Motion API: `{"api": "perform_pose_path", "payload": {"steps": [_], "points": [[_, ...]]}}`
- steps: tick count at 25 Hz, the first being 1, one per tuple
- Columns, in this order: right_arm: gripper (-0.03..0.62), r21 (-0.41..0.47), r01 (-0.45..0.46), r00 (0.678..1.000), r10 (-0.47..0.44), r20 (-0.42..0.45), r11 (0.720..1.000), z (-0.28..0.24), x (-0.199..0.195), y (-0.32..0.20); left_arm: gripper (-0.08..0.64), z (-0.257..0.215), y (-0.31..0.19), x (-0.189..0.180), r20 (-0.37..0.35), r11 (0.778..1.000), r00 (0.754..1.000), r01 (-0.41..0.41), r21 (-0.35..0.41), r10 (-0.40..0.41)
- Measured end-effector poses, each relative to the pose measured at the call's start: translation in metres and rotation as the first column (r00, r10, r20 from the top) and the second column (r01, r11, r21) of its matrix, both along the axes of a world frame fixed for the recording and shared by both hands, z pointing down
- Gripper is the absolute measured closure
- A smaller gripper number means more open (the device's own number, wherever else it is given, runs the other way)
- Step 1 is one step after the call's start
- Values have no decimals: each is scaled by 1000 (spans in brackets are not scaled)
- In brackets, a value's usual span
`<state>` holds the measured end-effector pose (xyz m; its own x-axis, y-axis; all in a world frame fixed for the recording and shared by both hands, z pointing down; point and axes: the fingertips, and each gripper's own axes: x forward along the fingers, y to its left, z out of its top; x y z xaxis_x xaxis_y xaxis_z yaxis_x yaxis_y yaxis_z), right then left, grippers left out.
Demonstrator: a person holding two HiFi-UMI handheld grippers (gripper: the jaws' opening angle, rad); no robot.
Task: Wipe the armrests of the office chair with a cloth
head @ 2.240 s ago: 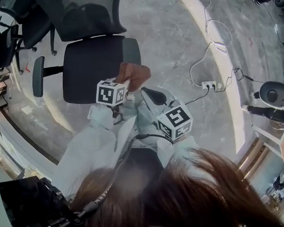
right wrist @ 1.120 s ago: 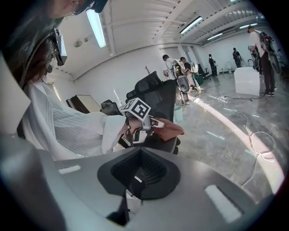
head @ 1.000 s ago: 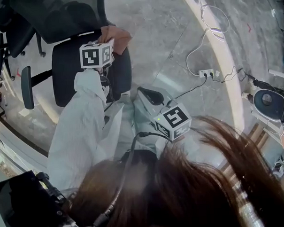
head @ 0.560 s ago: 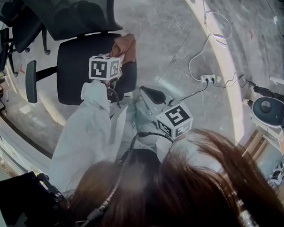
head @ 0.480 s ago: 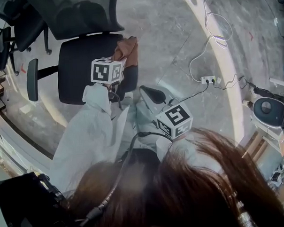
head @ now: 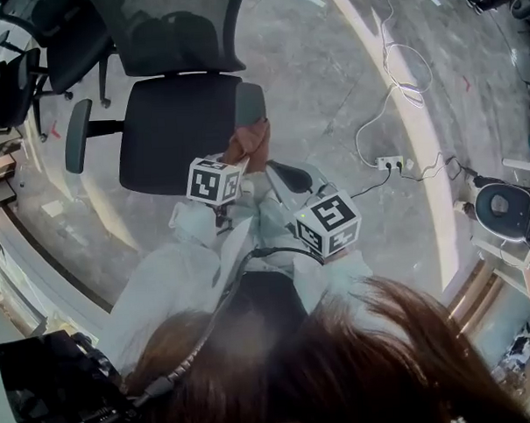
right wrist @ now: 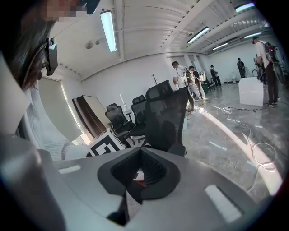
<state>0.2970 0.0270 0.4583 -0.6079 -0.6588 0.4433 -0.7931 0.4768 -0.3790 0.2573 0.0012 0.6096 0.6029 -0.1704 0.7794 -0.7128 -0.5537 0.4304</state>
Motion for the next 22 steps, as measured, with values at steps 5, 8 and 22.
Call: {"api": "perform_pose_path", "payload": {"steps": [5, 8, 22], "points": [[591, 19, 1, 1000, -1, -10, 1000, -9, -5, 11, 523, -2, 23, -8, 1, 1000, 1000, 4, -5, -4], [591, 37, -11, 1000, 12, -16, 999, -17, -4, 13, 523, -4, 20, -11, -28, 999, 998, 48, 2, -48], [591, 383, -161, 977, 202, -68, 910, -160, 47, -7, 523, -269, -15, 37, -360, 802, 931, 168, 573, 62]]}}
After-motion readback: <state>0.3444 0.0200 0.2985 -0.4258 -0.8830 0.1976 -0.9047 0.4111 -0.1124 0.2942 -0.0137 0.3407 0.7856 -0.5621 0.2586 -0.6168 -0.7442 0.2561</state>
